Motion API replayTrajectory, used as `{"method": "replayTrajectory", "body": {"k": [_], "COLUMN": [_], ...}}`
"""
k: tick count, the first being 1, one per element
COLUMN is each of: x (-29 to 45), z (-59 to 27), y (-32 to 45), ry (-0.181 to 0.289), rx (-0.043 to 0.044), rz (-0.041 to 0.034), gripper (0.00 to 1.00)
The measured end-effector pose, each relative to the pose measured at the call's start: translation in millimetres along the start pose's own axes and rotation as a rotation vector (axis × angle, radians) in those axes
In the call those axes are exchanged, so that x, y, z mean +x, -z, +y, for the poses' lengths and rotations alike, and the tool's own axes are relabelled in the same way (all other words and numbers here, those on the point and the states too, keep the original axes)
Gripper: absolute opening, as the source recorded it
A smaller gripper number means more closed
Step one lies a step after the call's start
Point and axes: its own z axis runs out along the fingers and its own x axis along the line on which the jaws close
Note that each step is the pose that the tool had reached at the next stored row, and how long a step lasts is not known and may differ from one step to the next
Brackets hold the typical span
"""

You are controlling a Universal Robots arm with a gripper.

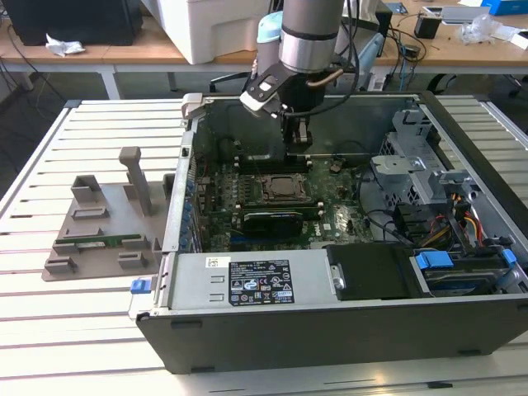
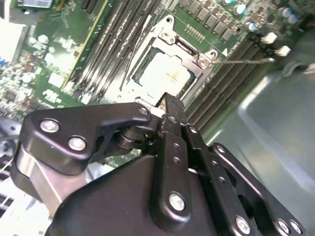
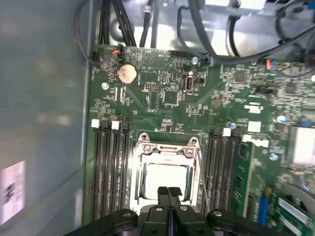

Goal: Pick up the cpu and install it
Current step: 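Close the cpu cover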

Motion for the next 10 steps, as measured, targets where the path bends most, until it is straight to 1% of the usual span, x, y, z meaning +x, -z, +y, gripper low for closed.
{"method": "replayTrajectory", "body": {"k": [1, 2, 10], "x": [-0.1, -0.1, -0.1], "z": [-0.2, -0.3, -0.4], "y": [4.7, 6.7, 7.5], "ry": [0.0, 0.0, 0.0], "rx": [-0.0001, -0.0001, -0.0001], "rz": [0.0001, 0.0001, 0.0001], "gripper": [0.11, 0.11, 0.11]}}
